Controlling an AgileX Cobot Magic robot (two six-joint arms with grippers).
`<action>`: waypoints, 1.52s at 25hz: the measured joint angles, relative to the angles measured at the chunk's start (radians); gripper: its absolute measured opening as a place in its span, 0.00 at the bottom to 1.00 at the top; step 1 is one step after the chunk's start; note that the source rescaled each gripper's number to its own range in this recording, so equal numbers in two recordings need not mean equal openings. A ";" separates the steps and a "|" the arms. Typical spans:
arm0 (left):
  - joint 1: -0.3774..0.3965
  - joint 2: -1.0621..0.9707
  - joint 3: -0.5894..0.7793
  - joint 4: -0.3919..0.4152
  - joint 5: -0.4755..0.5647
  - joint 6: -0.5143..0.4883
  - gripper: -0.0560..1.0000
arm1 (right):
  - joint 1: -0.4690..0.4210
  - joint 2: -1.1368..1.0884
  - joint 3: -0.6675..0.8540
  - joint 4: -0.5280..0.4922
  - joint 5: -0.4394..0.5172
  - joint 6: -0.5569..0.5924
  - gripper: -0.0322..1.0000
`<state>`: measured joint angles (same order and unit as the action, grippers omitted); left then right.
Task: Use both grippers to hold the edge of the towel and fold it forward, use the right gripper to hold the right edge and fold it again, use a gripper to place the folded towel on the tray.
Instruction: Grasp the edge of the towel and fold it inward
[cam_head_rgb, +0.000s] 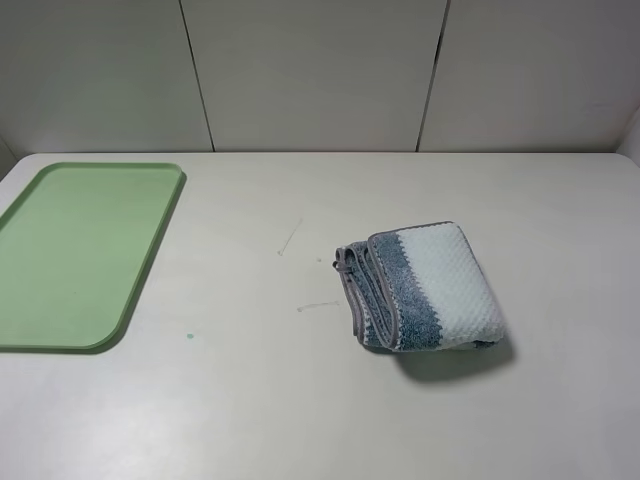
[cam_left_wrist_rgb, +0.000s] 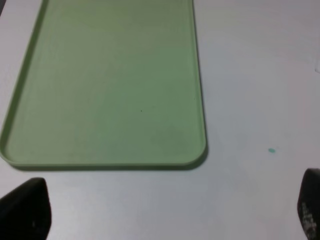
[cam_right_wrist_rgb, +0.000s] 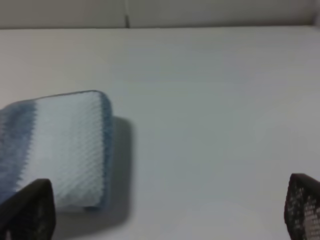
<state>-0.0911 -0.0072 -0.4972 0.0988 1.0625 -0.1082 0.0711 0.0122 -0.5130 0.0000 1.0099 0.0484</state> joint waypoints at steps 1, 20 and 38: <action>0.000 0.000 0.000 0.000 0.000 0.000 0.99 | -0.018 -0.012 0.009 0.000 0.006 -0.024 1.00; 0.000 0.000 0.000 0.000 0.000 0.000 0.99 | -0.078 -0.019 0.015 0.014 0.006 -0.072 1.00; 0.000 0.000 0.000 0.000 0.000 0.003 0.99 | -0.078 -0.019 0.015 0.014 0.006 -0.072 1.00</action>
<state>-0.0911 -0.0072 -0.4972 0.0988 1.0625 -0.1049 -0.0065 -0.0069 -0.4982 0.0136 1.0164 -0.0231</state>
